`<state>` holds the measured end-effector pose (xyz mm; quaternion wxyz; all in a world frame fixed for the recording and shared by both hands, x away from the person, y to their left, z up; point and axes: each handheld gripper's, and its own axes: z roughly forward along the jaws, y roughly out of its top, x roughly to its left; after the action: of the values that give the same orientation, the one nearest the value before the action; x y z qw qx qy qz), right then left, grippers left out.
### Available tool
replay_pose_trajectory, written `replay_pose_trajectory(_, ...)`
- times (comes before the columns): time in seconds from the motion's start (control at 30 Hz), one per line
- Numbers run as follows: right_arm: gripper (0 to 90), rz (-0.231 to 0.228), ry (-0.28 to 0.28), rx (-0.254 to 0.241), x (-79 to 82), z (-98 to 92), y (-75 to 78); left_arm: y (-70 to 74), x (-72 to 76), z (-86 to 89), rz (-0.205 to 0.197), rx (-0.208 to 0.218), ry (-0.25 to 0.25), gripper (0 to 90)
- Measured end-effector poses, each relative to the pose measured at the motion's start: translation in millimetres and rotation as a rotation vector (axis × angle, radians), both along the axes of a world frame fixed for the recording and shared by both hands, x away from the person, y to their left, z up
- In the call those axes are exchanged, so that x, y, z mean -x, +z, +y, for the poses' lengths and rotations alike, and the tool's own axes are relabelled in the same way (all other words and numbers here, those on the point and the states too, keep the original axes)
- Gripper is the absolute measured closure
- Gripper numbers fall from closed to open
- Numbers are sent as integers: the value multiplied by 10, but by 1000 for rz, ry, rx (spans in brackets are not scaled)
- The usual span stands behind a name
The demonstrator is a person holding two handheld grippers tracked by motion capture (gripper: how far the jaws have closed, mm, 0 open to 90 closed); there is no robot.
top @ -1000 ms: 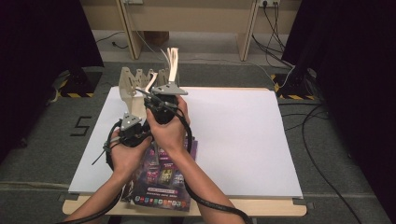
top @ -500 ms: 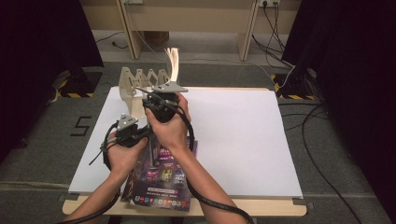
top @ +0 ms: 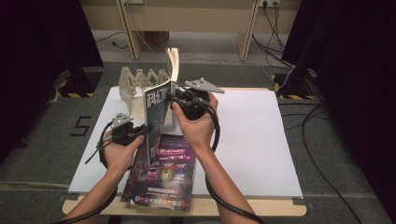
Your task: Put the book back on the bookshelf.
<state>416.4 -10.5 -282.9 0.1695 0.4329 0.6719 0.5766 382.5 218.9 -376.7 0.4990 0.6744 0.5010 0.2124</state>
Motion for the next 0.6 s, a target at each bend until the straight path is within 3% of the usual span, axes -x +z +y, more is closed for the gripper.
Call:
replay_pose_trajectory(0.2,664,33,-72,0,-1,-433,-195,46,-37,66,-1,28,1,829)
replay_pose_trajectory(0.6,666,105,-197,0,54,-1087,-561,203,-122,279,-57,45,54,829)
